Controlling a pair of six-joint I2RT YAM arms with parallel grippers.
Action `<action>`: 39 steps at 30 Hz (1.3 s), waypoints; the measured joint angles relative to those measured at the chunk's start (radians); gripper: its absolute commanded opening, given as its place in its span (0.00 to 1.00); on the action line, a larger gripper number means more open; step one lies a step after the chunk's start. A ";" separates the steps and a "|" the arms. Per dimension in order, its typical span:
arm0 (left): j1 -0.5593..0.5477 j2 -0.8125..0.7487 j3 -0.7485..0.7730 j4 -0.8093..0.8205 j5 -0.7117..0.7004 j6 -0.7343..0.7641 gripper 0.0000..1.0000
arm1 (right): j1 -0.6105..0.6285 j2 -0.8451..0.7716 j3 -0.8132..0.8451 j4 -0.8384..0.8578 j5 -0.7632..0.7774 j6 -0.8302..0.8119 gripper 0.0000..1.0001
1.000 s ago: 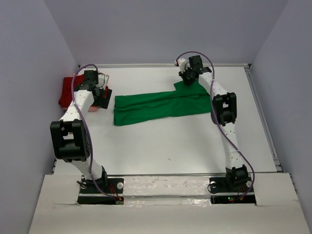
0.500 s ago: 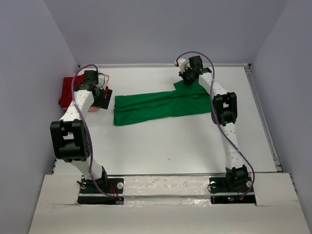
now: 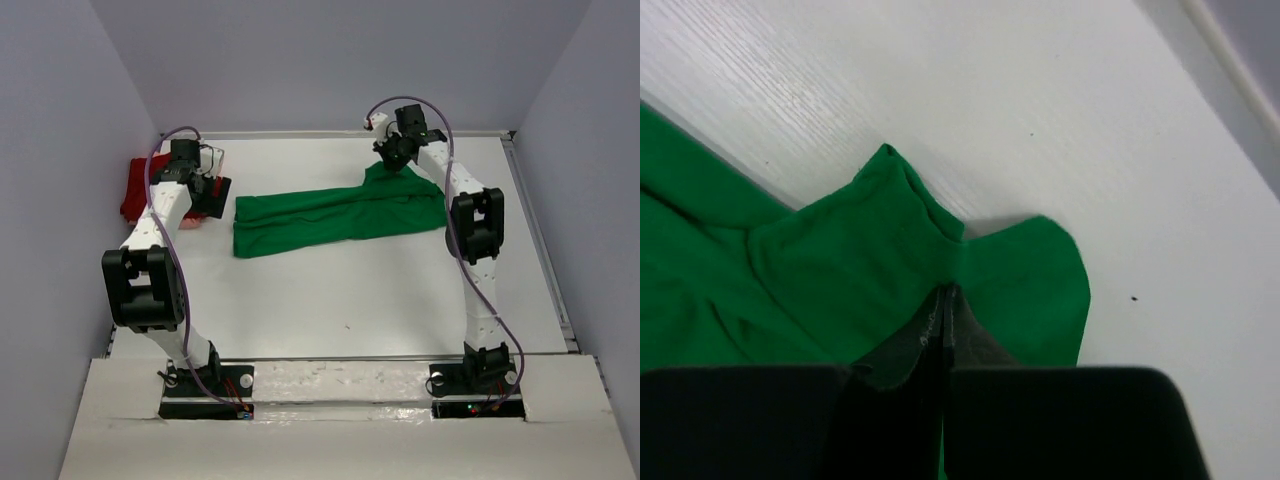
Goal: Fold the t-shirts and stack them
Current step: Fold the tshirt
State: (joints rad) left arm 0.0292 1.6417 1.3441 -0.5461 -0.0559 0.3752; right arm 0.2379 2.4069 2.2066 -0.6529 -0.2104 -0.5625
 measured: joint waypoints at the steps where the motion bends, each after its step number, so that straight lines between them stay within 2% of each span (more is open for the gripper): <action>1: -0.001 0.000 0.000 0.000 0.002 0.000 0.99 | 0.000 -0.023 -0.007 -0.002 0.000 -0.002 0.00; 11: -0.002 -0.011 0.000 -0.002 0.023 0.000 0.99 | 0.000 -0.164 -0.031 -0.032 -0.012 -0.002 0.00; 30: -0.004 -0.071 -0.001 -0.006 0.064 0.001 0.99 | 0.012 -0.437 -0.431 -0.196 -0.071 -0.010 0.00; 39: -0.010 -0.087 -0.006 -0.007 0.078 0.001 0.99 | 0.014 -0.460 -0.530 -0.213 -0.103 -0.005 0.00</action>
State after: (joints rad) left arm 0.0189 1.5547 1.3384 -0.5529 0.0219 0.3759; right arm 0.2520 1.9469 1.6764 -0.8658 -0.3138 -0.5671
